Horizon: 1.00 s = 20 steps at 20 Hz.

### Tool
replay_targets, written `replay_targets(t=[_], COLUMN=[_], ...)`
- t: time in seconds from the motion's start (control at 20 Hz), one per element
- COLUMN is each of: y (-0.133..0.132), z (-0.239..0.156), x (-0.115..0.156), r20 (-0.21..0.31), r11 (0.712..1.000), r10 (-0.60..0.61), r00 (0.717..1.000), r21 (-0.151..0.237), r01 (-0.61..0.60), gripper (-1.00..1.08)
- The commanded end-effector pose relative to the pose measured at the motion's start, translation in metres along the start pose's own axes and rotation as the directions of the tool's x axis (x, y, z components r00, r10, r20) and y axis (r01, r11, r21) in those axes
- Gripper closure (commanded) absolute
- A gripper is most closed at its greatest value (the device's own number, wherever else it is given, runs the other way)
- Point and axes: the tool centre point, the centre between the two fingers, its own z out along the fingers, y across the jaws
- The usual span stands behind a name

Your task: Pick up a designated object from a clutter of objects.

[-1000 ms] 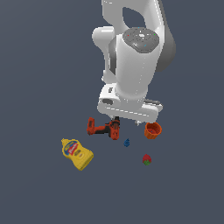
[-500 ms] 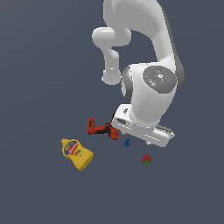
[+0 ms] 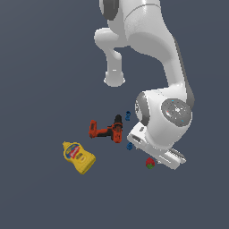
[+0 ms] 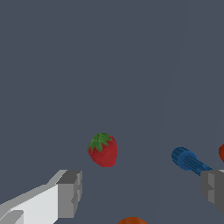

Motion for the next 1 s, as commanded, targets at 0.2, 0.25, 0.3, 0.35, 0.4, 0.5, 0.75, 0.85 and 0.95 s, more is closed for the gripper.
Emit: replay_targets(t=[0.2, 0.25, 0.3, 0.35, 0.4, 0.5, 0.75, 0.85, 0.95], y=[-0.022, -0.024, -0.026, -0.028, -0.029, -0.031, -0.032, -0.032, -0.032], z=[0.030, 0.033, 0.036, 0.039, 0.041, 0.044, 0.046, 0.049, 0.055], x=[-0.004, -0.005, -0.006, -0.006, -0.007, -0.007, -0.008, -0.008, -0.008], r20=[-0.004, -0.005, -0.005, -0.005, -0.006, -0.006, -0.005, -0.005, -0.005], r11=[0.996, 0.995, 0.994, 0.994, 0.993, 0.992, 0.992, 0.992, 0.992], r10=[0.088, 0.097, 0.105, 0.112, 0.118, 0.126, 0.127, 0.127, 0.128], r00=[0.996, 0.995, 0.994, 0.994, 0.993, 0.992, 0.992, 0.992, 0.992], r21=[0.005, 0.006, 0.006, 0.007, 0.007, 0.008, 0.007, 0.007, 0.007], r01=[-0.088, -0.097, -0.105, -0.112, -0.118, -0.126, -0.127, -0.127, -0.128], gripper=[-0.92, -0.92, -0.92, -0.92, -0.92, -0.92, -0.92, -0.92, -0.92])
